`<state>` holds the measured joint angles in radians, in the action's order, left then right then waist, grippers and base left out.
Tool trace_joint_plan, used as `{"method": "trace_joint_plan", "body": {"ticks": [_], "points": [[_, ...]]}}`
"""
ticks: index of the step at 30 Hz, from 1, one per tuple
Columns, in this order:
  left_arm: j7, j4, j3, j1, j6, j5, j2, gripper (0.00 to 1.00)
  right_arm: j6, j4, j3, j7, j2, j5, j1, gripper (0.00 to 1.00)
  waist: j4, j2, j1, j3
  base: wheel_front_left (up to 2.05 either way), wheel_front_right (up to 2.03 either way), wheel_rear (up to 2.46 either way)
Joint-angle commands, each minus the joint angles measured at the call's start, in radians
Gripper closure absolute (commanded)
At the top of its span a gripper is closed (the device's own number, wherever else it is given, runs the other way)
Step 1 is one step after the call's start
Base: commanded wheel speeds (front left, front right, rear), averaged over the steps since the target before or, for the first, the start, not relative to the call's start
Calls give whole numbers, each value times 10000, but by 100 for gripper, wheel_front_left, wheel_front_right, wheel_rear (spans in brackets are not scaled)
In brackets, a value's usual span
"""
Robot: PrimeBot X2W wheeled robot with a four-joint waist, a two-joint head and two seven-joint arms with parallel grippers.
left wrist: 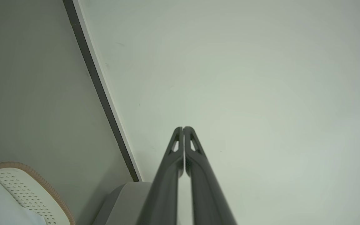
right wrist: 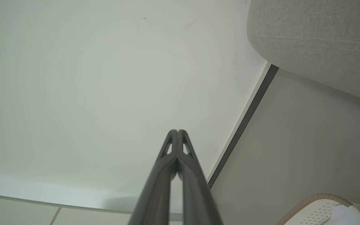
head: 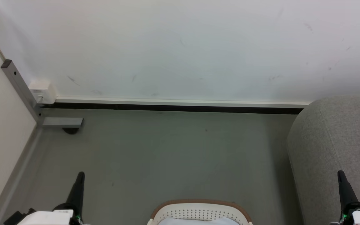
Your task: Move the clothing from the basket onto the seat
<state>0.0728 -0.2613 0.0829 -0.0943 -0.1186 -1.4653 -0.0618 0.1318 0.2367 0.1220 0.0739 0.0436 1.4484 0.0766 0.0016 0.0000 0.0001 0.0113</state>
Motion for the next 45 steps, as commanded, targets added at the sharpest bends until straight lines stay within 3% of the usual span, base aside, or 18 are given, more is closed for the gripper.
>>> {"method": "trace_joint_plan", "body": {"ticks": [1,21,45], "points": [[86,65,68,-124,-65,-268,15,100,-17,15,-20,78,101,297,130,100,-1,0,-1,-12,0,0,0],[459,184,354,-193,-156,-1570,120,100,-21,103,-81,443,105,1711,407,100,-16,0,-1,-143,0,0,0],[452,180,341,-185,-147,-1534,116,100,-21,100,-78,437,101,1654,400,100,-16,0,-1,-144,0,0,0]]}}
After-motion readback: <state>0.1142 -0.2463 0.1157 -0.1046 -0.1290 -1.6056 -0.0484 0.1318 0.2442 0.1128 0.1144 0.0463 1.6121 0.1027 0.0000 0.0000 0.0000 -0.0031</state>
